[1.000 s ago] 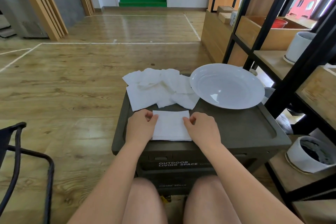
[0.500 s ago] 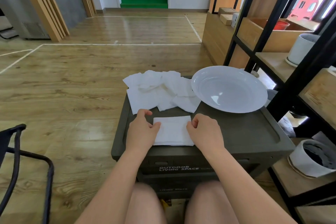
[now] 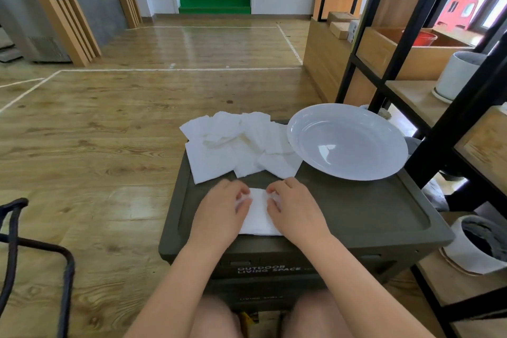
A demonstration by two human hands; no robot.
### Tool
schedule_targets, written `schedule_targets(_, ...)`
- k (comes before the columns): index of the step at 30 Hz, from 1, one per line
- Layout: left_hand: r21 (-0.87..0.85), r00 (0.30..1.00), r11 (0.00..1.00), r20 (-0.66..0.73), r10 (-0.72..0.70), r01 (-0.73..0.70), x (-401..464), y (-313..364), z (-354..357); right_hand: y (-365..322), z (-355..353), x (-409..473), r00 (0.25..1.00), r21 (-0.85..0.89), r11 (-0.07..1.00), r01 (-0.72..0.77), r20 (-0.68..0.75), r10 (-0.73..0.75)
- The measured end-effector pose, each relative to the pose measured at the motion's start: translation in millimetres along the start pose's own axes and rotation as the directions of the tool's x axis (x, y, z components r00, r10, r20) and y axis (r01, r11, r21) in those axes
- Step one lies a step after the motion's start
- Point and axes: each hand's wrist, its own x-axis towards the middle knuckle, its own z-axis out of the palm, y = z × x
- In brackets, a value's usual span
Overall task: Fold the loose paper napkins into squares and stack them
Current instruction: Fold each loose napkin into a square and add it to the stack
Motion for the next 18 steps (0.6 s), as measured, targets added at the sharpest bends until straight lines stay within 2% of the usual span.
schedule_targets(2, 0.033, 0.989, 0.999, 0.144, -0.017, 0.012, 8.5, -1.4, -0.5, 3.6, 4.5, -0.9, 1.0, 0.003, 1.0, 0.014, -0.012, -0.013)
schedule_targets(3, 0.048, 0.985, 0.999, 0.171, -0.03, 0.022, 16.3, 0.4, -1.8, 4.7, 6.4, -1.2, 0.999, 0.012, 1.0, 0.02, -0.026, -0.02)
schedule_targets(6, 0.017, 0.992, 0.998, 0.107, -0.068, 0.067, 52.4, 20.3, -3.6, 6.6, 10.0, -2.0, 0.997, 0.061, 0.998, 0.026, -0.081, -0.021)
schedule_targets(9, -0.032, 0.984, 0.984, 0.033, -0.174, 0.175, 98.1, 43.0, 7.5, 8.3, 12.1, -2.4, 0.993, 0.097, 0.995, 0.038, -0.119, -0.026)
schedule_targets(12, 0.056, 0.963, 0.964, 0.063, -0.262, 0.258, 128.6, 55.2, 28.2, 10.9, 12.6, -1.7, 0.992, 0.14, 0.989, 0.04, -0.126, -0.022)
schedule_targets(18, 0.208, 0.948, 0.929, 0.023, -0.319, 0.307, 142.4, 57.2, 52.9, 12.8, 13.1, -0.3, 0.99, 0.198, 0.979, 0.058, -0.141, -0.03)
